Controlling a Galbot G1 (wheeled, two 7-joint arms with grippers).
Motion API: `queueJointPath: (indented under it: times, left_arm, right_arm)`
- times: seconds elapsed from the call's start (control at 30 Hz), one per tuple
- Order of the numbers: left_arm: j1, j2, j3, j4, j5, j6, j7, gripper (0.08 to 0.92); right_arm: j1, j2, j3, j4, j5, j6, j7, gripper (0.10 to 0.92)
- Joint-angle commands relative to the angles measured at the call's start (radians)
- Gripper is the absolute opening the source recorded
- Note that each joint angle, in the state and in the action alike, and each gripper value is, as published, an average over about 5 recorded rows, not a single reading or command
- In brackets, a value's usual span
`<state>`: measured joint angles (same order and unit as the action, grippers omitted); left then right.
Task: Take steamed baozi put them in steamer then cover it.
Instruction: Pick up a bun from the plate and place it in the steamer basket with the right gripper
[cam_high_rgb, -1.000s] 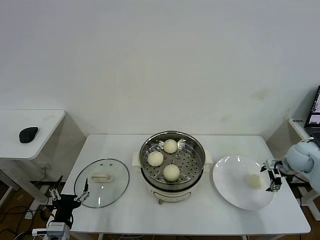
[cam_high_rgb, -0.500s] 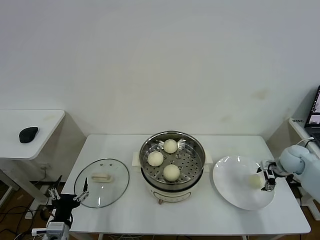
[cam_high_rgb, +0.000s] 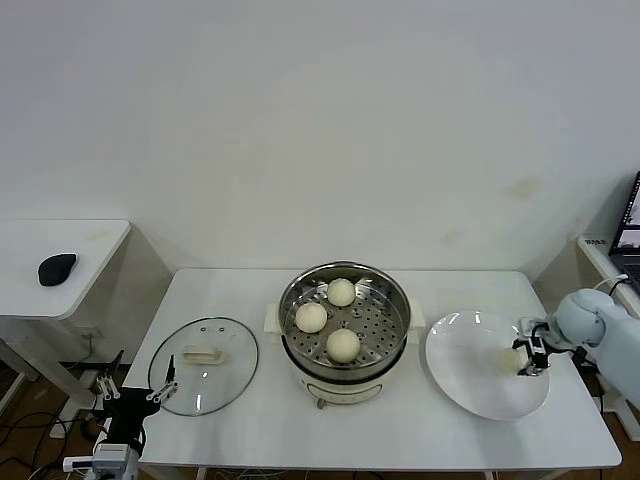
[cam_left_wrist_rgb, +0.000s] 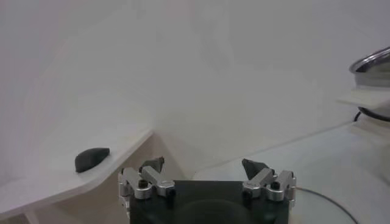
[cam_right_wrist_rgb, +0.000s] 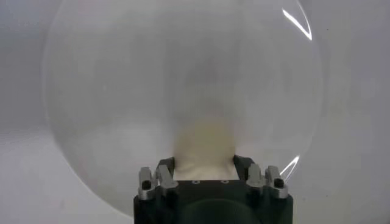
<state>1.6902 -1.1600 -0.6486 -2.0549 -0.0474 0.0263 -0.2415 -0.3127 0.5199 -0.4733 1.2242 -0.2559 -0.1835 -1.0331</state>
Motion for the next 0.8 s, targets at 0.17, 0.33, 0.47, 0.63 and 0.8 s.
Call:
queueJointPath:
  times: [0.17,0.33,0.47,0.63,0.8]
  left_arm:
    - [0.004,0.006,-0.011,-0.004,-0.007,-0.003,0.000,0.823]
    - [-0.003,0.005,-0.002,-0.007,-0.006,-0.003,-0.002,0.823]
    - [-0.010,0.006,0.011,-0.007,-0.003,-0.003,-0.002,0.823]
    - [-0.016,0.006,0.022,-0.010,-0.001,-0.002,-0.002,0.823]
    - [-0.023,0.002,0.032,-0.009,0.009,-0.001,-0.003,0.823]
  right_arm:
    - [0.200,-0.107,-0.161,0.144,0.142,-0.077,-0.032,0.586]
    - [0.404,-0.156,-0.289,0.258,0.275,-0.142,-0.036,0.585]
    - [0.630,-0.159,-0.449,0.354,0.385,-0.200,-0.022,0.588]
    - [0.909,-0.099,-0.679,0.432,0.531,-0.285,0.031,0.594]
    - [1.006,0.006,-0.772,0.469,0.657,-0.362,0.094,0.600]
